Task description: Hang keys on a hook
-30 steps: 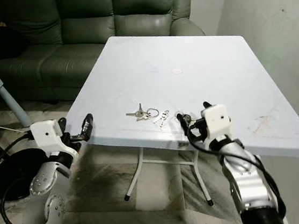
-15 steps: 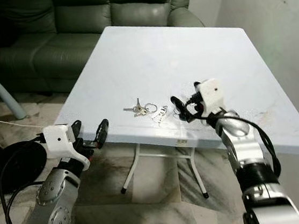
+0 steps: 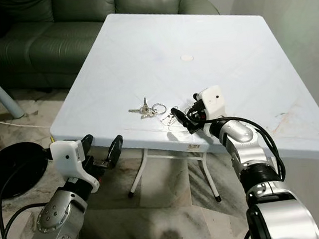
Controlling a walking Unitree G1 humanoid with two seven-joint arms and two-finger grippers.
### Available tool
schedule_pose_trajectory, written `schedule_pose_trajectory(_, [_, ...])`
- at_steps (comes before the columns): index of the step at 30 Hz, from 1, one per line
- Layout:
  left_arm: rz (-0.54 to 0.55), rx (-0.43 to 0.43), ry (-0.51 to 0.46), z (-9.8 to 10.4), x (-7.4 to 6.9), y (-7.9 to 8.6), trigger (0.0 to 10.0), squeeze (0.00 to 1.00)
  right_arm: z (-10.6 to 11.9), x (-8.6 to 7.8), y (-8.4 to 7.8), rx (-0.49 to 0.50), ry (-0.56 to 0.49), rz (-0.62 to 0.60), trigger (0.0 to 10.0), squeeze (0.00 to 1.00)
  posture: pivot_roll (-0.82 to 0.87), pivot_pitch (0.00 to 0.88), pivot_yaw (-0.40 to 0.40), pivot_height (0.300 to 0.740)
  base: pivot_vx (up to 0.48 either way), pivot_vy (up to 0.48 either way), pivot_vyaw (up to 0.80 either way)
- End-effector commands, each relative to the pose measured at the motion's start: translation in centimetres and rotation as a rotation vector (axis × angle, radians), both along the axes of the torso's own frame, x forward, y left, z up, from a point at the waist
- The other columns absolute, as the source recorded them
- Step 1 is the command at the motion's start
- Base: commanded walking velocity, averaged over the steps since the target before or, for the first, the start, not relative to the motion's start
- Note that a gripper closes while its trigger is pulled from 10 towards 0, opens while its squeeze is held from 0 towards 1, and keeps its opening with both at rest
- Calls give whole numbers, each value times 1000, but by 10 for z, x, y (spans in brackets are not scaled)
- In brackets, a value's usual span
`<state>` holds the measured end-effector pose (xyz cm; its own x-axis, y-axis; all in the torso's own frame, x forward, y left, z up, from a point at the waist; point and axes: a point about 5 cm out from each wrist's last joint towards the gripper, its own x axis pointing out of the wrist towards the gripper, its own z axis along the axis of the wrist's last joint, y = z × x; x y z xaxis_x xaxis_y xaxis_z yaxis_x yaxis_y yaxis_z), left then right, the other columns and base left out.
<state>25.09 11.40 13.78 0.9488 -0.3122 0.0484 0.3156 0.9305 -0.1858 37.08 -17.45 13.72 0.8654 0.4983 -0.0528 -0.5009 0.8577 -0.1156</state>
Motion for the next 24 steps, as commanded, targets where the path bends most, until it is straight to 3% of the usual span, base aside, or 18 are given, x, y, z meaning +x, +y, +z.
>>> schedule_pose_trajectory(1, [1, 8, 6, 2, -4, 0, 10000, 0, 3, 3, 3, -3, -8, 14, 8706, 0, 121, 181, -68, 740, 0, 0, 0])
schedule_pose_trajectory(2, [3, 9, 9, 2, -5, 0, 10000, 0, 2, 3, 4, -6, -7, 15, 7412, 0, 124, 183, -70, 740, 0, 0, 0])
schedule_pose_trajectory(3, [5, 9, 13, 2, -6, 0, 10000, 0, 2, 4, 6, -10, -5, 15, 9294, 0, 126, 186, -71, 740, 0, 0, 0])
schedule_pose_trajectory(4, [5, 9, 13, 2, -6, 0, 10000, 0, 2, 4, 6, -10, -5, 15, 9294, 0, 126, 186, -71, 740, 0, 0, 0])
schedule_pose_trajectory(5, [7, 9, 16, 2, -7, 1, 10000, 0, 2, 4, 7, -13, -6, 20, 7765, 0, 127, 187, -73, 740, 0, 0, 0])
schedule_pose_trajectory(8, [10, 6, 22, 2, -9, 0, 10000, 0, 1, 4, 8, -17, -10, 21, 7804, 0, 129, 191, -74, 740, 0, 0, 0])
schedule_pose_trajectory(9, [11, 7, 22, 2, -9, 0, 10000, 0, 2, 4, 9, -18, -13, 19, 4980, 0, 131, 189, -76, 740, 0, 0, 0])
schedule_pose_trajectory(10, [12, 7, 22, 2, -10, 0, 10000, 0, 2, 4, 9, -20, -13, 16, 4980, 0, 133, 192, -78, 740, 0, 0, 0])
schedule_pose_trajectory(11, [14, 7, 24, 2, -10, 0, 10000, 0, 3, 5, 9, -9, -24, 18, 0, 0, 133, 192, -80, 740, 0, 0, 0])
schedule_pose_trajectory(13, [16, 6, 25, 2, -11, 0, 10000, 0, 3, 5, 8, -11, -23, 11, 0, 0, 134, 192, -80, 740, 0, 0, 0])
schedule_pose_trajectory(14, [17, 5, 26, 2, -11, 0, 10000, 0, 3, 6, 8, -19, -19, 1, 1569, 0, 134, 192, -80, 740, 0, 0, 0])
schedule_pose_trajectory(15, [19, 4, 26, 2, -11, 0, 10000, 0, 3, 6, 7, -32, -18, -9, 6706, 0, 135, 189, -81, 740, 0, 0, 0])
schedule_pose_trajectory(16, [19, 3, 26, 2, -11, 0, 10000, 0, 3, 6, 7, -34, -22, -9, 6706, 0, 135, 189, -81, 740, 0, 0, 0])
schedule_pose_trajectory(17, [19, 3, 26, 2, -11, 0, 10000, 0, 4, 7, 7, -36, -23, -11, 7647, 0, 135, 189, -81, 740, 0, 0, 0])
schedule_pose_trajectory(18, [18, 3, 26, 2, -11, -1, 10000, 0, 4, 7, 6, -41, -27, -19, 7843, 0, 136, 186, -80, 740, 0, 0, 0])
schedule_pose_trajectory(19, [18, 4, 27, 3, -11, -1, 10000, 0, 4, 8, 4, -44, -21, -41, 9843, 0, 136, 186, -80, 740, 0, 0, 0])
schedule_pose_trajectory(24, [13, 3, 27, 3, -11, -2, 10000, 0, 7, 10, 1, -51, -34, -66, 10000, 0, 137, 179, -78, 740, 0, 0, 0])
